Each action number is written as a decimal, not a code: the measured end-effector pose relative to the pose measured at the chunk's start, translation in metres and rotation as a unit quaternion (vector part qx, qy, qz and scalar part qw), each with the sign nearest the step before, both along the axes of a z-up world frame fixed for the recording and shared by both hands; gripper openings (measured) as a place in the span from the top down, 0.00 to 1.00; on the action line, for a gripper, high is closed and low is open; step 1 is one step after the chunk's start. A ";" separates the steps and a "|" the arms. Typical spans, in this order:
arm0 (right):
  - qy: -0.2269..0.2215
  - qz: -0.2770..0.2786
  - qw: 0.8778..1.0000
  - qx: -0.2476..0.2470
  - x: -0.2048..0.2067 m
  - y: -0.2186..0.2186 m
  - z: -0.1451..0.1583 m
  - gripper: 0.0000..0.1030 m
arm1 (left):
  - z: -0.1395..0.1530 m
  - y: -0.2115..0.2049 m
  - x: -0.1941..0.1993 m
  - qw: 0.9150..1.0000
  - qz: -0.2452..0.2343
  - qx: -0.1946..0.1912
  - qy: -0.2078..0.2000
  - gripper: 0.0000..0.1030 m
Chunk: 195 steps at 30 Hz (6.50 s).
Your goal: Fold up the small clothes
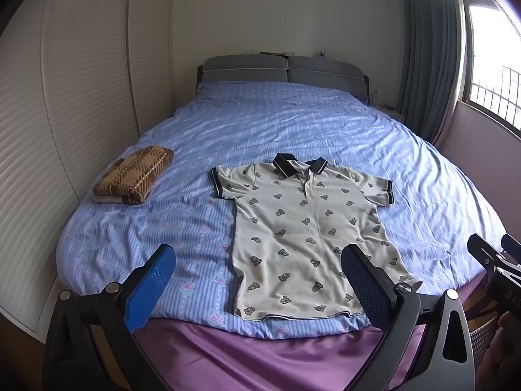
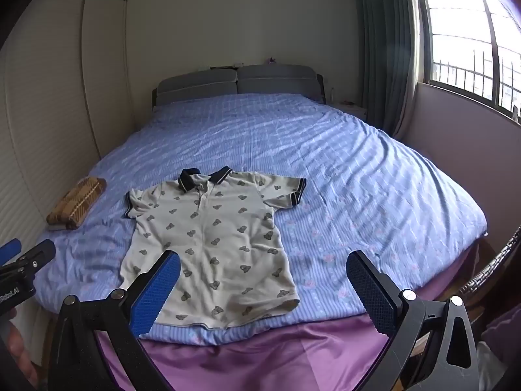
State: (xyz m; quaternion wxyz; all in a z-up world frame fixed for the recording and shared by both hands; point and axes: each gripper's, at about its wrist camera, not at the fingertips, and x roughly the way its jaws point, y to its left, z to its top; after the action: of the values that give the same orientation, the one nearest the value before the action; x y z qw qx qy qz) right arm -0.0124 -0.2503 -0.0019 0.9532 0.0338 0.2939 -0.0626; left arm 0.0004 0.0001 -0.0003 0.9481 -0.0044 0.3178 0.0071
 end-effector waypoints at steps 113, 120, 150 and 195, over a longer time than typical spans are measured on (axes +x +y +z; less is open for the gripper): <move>0.067 -0.025 0.997 0.030 0.357 -0.164 -0.127 0.50 | -0.130 -0.182 0.364 0.996 -0.074 -0.015 0.055 0.00; 0.106 0.003 0.993 0.055 0.405 -0.171 -0.175 0.60 | -0.152 -0.184 0.387 0.996 -0.067 -0.013 0.061 0.00; 0.086 0.110 0.987 0.080 0.397 -0.040 -0.110 0.89 | -0.106 -0.062 0.342 0.999 -0.010 -0.026 0.039 0.00; 0.161 0.008 0.985 0.059 0.334 -0.051 -0.192 0.66 | -0.152 -0.029 0.329 0.996 -0.022 -0.042 0.074 0.00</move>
State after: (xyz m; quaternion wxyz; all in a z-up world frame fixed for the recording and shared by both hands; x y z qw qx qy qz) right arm 0.3214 -0.3010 -0.1934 0.8903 0.0770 0.4469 -0.0426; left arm 0.3297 -0.0290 -0.1519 0.9208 -0.0367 0.3875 -0.0265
